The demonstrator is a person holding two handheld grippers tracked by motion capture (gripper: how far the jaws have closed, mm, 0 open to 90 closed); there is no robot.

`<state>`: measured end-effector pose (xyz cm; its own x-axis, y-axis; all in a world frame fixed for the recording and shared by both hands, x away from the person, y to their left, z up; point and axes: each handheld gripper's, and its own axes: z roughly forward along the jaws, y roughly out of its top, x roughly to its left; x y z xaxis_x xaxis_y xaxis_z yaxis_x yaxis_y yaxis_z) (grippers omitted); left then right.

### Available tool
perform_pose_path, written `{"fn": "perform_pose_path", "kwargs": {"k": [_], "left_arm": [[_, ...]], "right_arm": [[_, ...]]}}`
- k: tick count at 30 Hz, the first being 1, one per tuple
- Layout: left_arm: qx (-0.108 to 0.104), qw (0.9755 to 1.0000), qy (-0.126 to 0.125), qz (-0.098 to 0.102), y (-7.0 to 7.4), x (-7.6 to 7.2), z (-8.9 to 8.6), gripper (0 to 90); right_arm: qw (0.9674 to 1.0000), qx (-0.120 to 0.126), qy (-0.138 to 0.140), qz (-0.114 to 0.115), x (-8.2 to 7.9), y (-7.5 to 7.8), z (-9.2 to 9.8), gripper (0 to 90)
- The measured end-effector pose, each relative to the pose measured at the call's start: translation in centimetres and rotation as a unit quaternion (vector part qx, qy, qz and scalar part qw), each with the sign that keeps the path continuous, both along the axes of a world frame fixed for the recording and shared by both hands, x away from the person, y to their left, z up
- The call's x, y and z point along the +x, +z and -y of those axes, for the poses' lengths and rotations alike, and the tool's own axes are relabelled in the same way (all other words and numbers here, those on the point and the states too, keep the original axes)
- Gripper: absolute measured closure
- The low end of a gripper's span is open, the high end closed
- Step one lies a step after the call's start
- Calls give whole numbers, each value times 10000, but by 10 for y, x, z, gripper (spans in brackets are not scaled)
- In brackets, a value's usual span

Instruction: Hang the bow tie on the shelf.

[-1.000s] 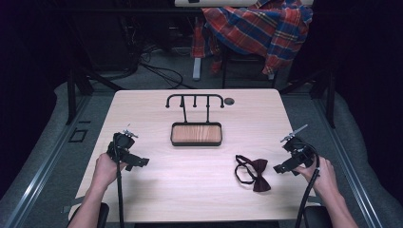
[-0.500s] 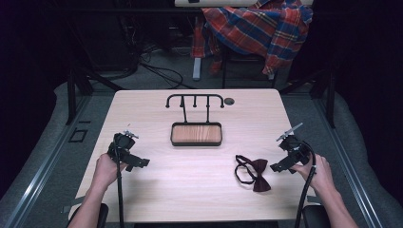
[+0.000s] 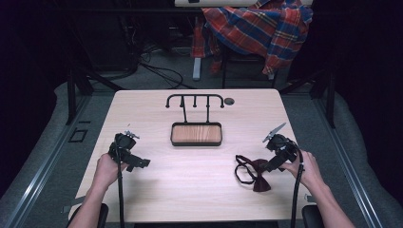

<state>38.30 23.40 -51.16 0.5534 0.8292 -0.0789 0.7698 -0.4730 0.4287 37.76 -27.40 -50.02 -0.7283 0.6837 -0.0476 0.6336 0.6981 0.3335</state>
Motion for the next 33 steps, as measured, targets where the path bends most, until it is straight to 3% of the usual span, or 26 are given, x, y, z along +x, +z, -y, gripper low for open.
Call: {"fn": "perform_pose_path", "kwargs": {"k": [2,6,7,8,10,18,26,27,33], "left_arm": [[4,10000,4,5,0,0,0,1],[6,10000,3,3,0,0,0,1],[4,10000,2,1,0,0,0,1],[3,10000,4,-2,0,0,0,1],[8,10000,-7,9,0,0,0,1],[3,10000,-9,-1,0,0,1,1],[10,10000,-43,-37,-1,0,2,1],[14,10000,-44,-40,-1,0,2,1],[18,10000,-67,-37,-1,0,3,1]], "right_arm": [[10000,58,28,49,1,-3,-5,127],[9998,-67,210,-16,5,-7,-12,164],[9998,43,182,2,6,-10,-13,166],[9996,-100,247,-37,7,-9,-14,166],[9996,-50,267,-50,8,-11,-17,163],[9986,-244,454,-79,10,-18,-29,165],[9966,-330,737,-131,13,-21,-40,500],[9969,-230,737,-178,13,-23,-41,545],[9952,-354,843,-353,17,-29,-46,693]]}}
